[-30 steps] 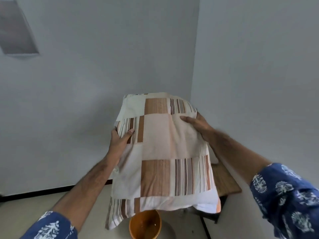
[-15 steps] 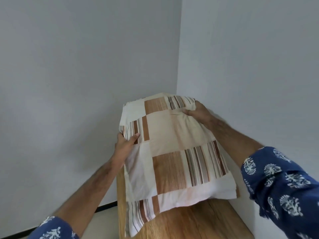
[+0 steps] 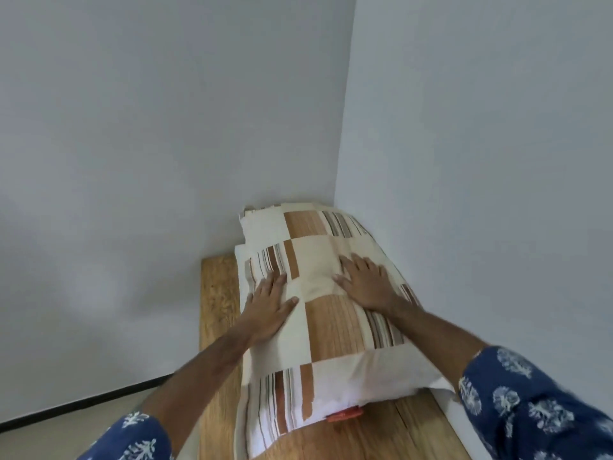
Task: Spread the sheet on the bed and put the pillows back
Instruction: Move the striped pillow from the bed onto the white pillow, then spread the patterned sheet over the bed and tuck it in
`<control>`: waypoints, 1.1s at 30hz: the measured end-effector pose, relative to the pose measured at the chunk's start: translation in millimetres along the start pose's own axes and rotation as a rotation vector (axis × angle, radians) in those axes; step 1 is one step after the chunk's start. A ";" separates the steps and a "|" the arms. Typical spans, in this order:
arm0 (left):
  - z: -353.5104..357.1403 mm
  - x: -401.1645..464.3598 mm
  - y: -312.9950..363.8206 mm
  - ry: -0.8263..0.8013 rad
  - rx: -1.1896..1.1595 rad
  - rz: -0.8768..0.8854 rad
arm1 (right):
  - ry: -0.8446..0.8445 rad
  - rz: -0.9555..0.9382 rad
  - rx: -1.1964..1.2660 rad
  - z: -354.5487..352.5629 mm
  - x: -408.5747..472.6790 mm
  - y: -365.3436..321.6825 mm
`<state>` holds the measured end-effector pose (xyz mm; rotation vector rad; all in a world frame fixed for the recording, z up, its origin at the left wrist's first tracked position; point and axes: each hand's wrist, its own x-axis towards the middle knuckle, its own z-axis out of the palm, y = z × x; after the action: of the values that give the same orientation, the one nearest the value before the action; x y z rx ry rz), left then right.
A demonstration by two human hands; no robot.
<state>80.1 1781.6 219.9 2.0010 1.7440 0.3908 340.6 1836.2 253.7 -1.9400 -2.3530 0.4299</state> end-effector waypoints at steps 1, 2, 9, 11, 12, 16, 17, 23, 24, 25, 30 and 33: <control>4.5 2.6 -2.6 -0.001 0.031 0.014 | 0.022 -0.006 -0.004 9.2 -2.9 2.8; 8.5 4.7 -5.6 0.001 0.048 0.015 | 0.045 -0.014 -0.002 14.1 -2.8 5.6; 4.6 -16.5 1.2 0.170 0.182 -0.032 | 0.119 -0.233 0.043 4.7 17.5 -36.1; -2.3 -37.5 0.4 0.235 0.274 -0.087 | 0.096 -0.384 0.021 10.5 18.3 -74.0; -5.7 -52.9 -5.1 0.254 0.318 -0.129 | 0.081 -0.464 0.008 16.2 16.4 -97.2; -20.9 -136.8 -47.2 0.285 0.383 -0.371 | -0.020 -0.761 -0.016 43.8 -8.9 -190.9; -25.7 -165.5 -60.2 0.297 0.393 -0.443 | -0.044 -0.830 -0.022 52.1 -19.9 -215.2; -33.3 -365.8 -110.5 0.433 0.446 -0.844 | -0.156 -1.195 -0.105 107.7 -111.7 -347.5; -29.7 -403.5 -114.1 0.448 0.443 -0.920 | -0.175 -1.255 -0.120 117.2 -135.1 -369.8; -25.9 -439.8 -115.5 0.466 0.436 -0.989 | -0.196 -1.315 -0.134 127.6 -159.2 -390.8; 14.7 -616.5 -108.3 0.508 0.392 -1.299 | -0.303 -1.604 -0.206 184.8 -301.6 -479.5; 43.6 -715.1 -95.9 0.535 0.320 -1.442 | -0.339 -1.762 -0.260 219.8 -390.7 -516.3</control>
<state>-93.6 1080.5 192.1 0.3182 3.1322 0.1148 -120.2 1332.0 223.3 0.6963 -3.1734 0.2249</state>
